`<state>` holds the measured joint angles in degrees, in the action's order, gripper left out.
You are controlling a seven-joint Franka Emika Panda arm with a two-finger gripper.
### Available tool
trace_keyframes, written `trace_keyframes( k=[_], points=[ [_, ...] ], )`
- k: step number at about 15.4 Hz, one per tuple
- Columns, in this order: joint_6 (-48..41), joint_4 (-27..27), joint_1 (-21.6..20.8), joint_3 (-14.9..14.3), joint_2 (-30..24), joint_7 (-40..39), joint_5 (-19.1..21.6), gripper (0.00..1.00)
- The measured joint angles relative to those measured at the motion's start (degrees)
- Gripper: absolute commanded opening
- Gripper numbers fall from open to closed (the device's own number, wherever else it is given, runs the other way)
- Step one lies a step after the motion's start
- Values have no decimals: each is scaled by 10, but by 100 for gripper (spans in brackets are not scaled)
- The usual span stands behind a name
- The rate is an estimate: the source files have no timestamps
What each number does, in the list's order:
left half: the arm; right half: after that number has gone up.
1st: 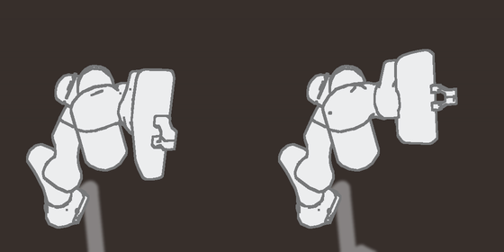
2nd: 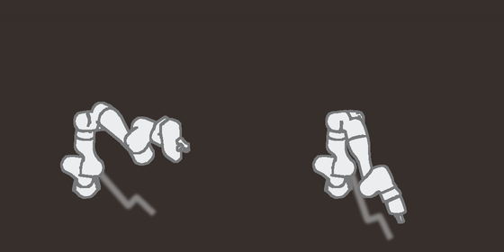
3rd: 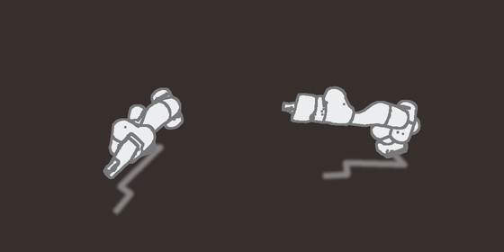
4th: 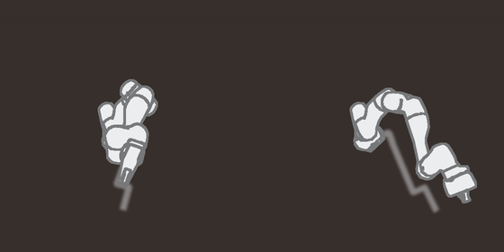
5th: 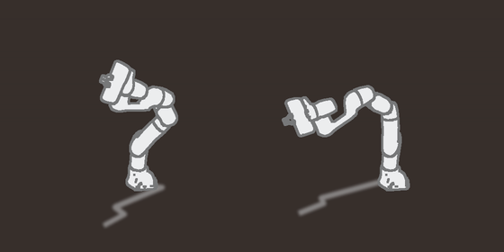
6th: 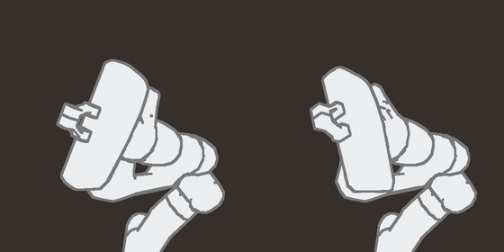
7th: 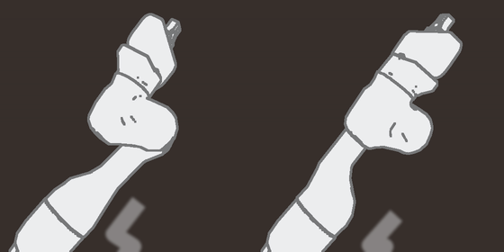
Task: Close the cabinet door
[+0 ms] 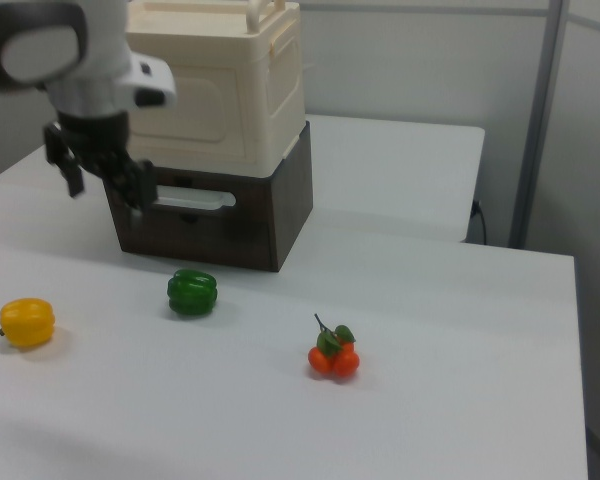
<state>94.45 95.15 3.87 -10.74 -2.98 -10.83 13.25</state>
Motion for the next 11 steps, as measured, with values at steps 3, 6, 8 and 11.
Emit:
trace_keyframes(
  k=[3,6,8,11],
  points=[
    [-45,-33,-11,29,-15,53,-15,100],
    [-56,-48,-15,100,-21,139,-37,100],
    [-56,-49,-19,142,-20,170,-53,100],
    [-24,-36,-20,174,-12,171,-66,100]
  ],
)
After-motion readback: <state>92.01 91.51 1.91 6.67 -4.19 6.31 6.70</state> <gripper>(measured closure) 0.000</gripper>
